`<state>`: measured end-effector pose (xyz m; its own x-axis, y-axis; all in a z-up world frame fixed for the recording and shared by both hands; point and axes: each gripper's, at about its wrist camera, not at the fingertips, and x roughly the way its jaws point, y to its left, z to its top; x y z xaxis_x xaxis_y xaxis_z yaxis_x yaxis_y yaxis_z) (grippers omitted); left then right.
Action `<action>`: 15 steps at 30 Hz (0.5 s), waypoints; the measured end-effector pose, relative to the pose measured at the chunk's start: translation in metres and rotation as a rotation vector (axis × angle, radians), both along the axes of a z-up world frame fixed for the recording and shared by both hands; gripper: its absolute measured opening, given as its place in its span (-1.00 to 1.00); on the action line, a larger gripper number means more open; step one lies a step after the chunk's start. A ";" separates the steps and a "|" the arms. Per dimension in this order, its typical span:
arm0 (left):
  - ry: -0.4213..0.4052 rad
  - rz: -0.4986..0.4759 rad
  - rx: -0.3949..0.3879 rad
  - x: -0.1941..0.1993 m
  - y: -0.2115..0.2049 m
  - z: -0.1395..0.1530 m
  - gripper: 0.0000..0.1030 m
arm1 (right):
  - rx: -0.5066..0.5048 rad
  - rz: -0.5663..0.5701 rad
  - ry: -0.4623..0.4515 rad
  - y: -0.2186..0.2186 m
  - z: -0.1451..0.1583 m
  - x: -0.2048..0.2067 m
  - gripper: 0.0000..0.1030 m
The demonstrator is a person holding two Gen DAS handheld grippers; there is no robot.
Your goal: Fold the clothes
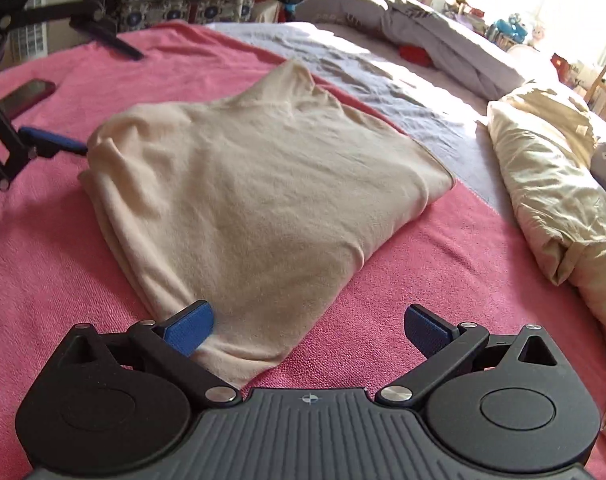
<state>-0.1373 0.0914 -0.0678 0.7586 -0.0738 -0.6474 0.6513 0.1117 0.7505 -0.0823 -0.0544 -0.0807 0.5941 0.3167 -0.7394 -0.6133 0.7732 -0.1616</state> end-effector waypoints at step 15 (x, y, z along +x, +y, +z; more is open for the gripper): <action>-0.009 -0.086 0.079 0.006 -0.014 -0.038 -0.39 | 0.244 -0.081 0.059 -0.037 -0.016 0.002 1.00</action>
<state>-0.1313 0.0771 -0.1062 0.7574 -0.0877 -0.6471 0.6493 -0.0040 0.7605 -0.0800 -0.0912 -0.0970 0.5828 0.4433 -0.6811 -0.5509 0.8316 0.0699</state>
